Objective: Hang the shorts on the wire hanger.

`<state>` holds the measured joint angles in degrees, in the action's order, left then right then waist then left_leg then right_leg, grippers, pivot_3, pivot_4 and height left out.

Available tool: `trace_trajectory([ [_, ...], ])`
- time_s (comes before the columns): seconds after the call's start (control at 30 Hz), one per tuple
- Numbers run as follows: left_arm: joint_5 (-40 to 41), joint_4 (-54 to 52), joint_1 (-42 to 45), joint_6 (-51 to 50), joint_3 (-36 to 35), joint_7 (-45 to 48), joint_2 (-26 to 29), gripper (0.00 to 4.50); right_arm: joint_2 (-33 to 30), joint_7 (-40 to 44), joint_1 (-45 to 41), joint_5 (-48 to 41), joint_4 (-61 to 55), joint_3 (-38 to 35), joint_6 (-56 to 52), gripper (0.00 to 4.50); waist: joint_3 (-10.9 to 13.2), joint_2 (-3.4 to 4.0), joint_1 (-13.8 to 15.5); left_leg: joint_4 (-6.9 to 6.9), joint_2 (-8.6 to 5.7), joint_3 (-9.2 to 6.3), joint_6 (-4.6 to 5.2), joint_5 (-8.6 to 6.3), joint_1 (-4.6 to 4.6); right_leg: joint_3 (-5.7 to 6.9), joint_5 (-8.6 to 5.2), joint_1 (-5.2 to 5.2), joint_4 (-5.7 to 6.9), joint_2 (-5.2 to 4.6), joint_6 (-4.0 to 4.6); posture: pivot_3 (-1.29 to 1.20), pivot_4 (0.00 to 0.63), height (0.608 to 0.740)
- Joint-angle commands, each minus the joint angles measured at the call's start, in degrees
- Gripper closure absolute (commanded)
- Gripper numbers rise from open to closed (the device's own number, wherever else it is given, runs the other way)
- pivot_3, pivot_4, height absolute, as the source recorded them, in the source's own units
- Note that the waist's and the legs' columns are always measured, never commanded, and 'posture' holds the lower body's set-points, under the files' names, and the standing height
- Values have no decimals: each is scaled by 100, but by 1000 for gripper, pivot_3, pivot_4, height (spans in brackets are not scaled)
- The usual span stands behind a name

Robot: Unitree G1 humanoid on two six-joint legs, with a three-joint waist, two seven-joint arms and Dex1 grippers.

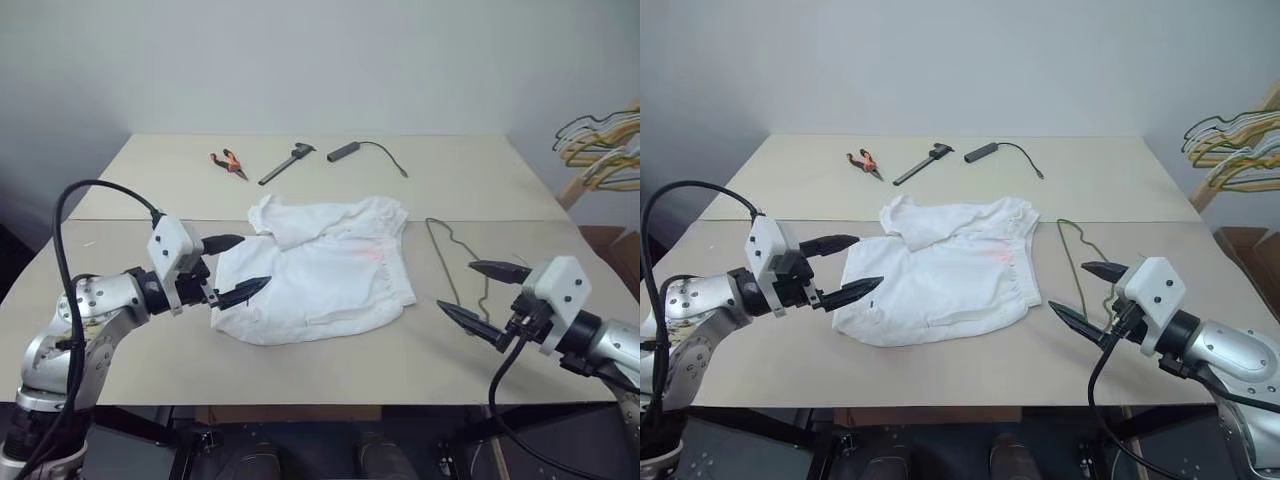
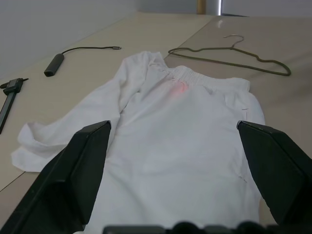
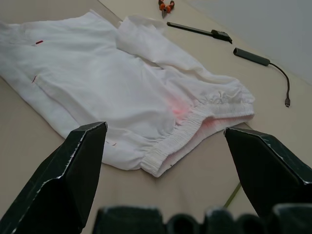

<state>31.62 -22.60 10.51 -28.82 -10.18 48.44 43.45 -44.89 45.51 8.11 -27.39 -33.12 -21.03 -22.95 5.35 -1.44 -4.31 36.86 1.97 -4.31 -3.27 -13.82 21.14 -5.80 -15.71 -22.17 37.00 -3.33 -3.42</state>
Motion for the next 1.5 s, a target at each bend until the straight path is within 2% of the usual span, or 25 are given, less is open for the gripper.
trace_trajectory([
  [0.03, 26, -49, 41, 90, -78, -21, -37, 0, -19, -37, -56, -115, -170, -157, 2, 42, 0, 0, 11, 0, 0, 0, 0, 0, 0, 0, 0, 0, 0, 0, 0, -87, 71, 740],
  [0.4, 71, -199, 3, -11, -112, -85, -62, 0, -113, 64, -335, 99, 47, 98, 119, 42, 0, 0, 23, 0, 0, 0, 0, 0, 1, 0, 0, 0, 0, 0, 0, -66, 72, 740],
  [0.5, 50, -221, 21, 4, -88, -86, -61, 0, -392, 168, -478, 822, 253, 616, 512, 42, 0, 0, 20, 0, 0, 0, 0, 0, 0, 0, 0, 0, 0, 0, 0, -67, 73, 740],
  [0.63, 31, -291, 22, -33, -67, -109, -33, 0, -866, 305, -774, 2154, 844, 1546, 1575, 42, 26, -7, 24, 1, 0, 0, 0, 0, -1, 0, -9, 0, -1, 0, -15, -60, 101, 740],
  [0.73, 51, -349, -17, -68, -74, -113, -23, 0, -969, 314, -1048, 2835, 1348, 2099, 2243, 42, 53, -7, 28, 1, 0, 0, 0, 0, -2, 0, -13, -1, 0, 0, -23, -57, 98, 740],
  [0.9, 4, -357, -61, -39, -31, -147, -58, 0, -856, 123, -1765, 4019, 2310, 3002, 3104, 42, 72, -4, 19, 1, 0, 0, 0, 0, 1, 0, 6, -3, -1, -1, 10, -47, 95, 740],
  [1.13, -13, -411, -127, 15, -20, -196, -74, 0, -224, -406, -2887, 5250, 3761, 3918, 3886, 42, 72, -5, 15, 1, 0, 0, 0, 0, -3, -1, 10, -2, 3, -1, 16, -33, 86, 740],
  [1.23, -51, -387, -114, 66, -21, -216, -78, 0, -92, -631, -3266, 5762, 4354, 4246, 4218, 592, 68, -12, 9, 2, 0, -1, 0, 0, -6, -1, 12, 2, 3, -1, 20, -21, 83, 740],
  [1.4, -103, -413, -201, 130, -56, -213, -54, 0, -59, -906, -3499, 6028, 4742, 4314, 4506, 2231, 66, -15, 28, 6, 0, -1, -1, 1, -11, 0, 15, 7, 8, -1, 23, -12, 82, 740],
  [1.5, -422, -460, -425, 382, 57, -132, 38, 0, -96, -947, -3442, 6002, 4695, 4244, 4574, 3266, 66, -14, 20, 7, -1, -1, -1, 2, -10, -1, 16, 5, 10, -1, 23, -7, 81, 740],
])
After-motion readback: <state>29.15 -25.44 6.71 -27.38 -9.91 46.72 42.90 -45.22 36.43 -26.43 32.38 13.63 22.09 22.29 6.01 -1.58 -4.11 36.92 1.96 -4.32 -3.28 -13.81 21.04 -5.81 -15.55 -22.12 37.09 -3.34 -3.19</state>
